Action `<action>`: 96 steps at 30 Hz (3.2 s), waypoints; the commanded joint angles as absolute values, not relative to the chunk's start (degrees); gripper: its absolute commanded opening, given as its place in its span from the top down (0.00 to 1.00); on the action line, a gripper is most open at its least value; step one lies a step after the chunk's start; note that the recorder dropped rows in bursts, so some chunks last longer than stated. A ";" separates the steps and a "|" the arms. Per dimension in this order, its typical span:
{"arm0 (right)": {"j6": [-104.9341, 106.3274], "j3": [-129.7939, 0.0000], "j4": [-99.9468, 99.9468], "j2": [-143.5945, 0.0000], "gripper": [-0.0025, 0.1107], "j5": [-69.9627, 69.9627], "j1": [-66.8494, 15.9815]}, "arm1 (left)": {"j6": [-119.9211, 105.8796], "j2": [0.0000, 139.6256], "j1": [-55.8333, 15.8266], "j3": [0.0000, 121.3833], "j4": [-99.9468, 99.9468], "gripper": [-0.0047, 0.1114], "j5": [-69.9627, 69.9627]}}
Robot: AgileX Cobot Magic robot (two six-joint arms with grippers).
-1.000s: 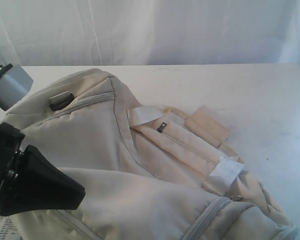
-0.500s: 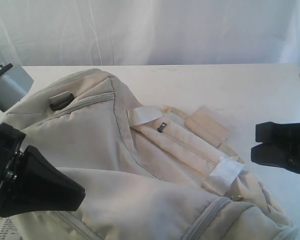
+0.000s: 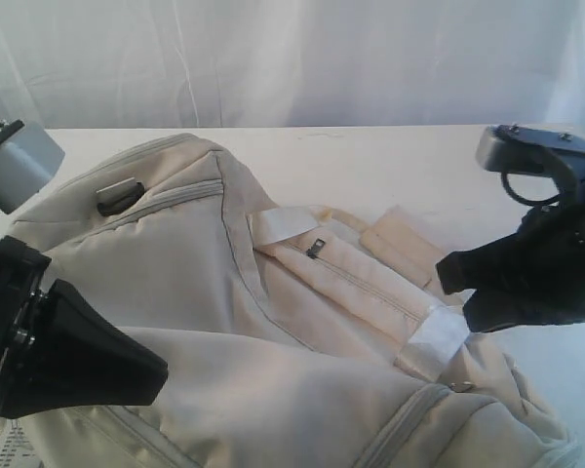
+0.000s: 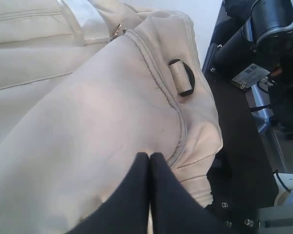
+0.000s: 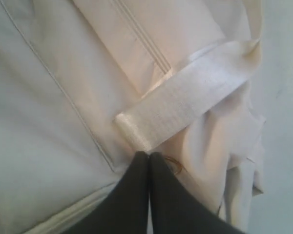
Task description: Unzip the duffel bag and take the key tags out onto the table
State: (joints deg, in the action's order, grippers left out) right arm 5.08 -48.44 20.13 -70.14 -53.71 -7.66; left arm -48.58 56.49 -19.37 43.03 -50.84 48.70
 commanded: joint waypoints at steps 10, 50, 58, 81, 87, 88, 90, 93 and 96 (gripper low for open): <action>4.40 -50.82 18.09 -82.94 0.32 -48.57 -7.78 | -49.64 56.32 -19.73 42.66 -51.67 0.96 49.92; 7.90 -92.76 8.33 -106.09 0.98 -39.55 -7.93 | -49.76 56.61 -19.73 42.66 -51.79 0.96 48.43; 9.52 -94.30 9.82 -106.38 0.92 -41.44 -7.93 | -49.76 56.61 -19.73 42.66 -51.79 0.96 48.04; 9.59 -85.27 8.50 -86.40 0.53 -62.17 -7.93 | -21.86 59.24 -14.06 54.55 -24.53 0.77 40.36; 6.80 -74.70 7.24 -76.95 0.54 -61.77 -7.93 | -16.52 72.75 -9.24 70.99 -18.82 0.72 53.72; 6.76 -72.33 7.24 -75.35 0.53 -61.52 -7.93 | -16.41 75.20 -9.20 73.44 -18.69 0.69 55.14; 6.86 -69.34 6.54 -73.65 0.48 -60.64 -7.93 | -16.28 79.38 -9.20 77.77 -17.69 0.58 57.45; 6.86 -64.02 3.39 -72.56 0.37 -58.24 -7.93 | -13.70 83.80 -9.20 82.27 -12.49 0.40 58.46; 4.06 -59.95 1.12 -72.56 0.33 -53.51 -7.93 | -9.05 86.84 -9.20 84.14 -3.03 0.38 58.06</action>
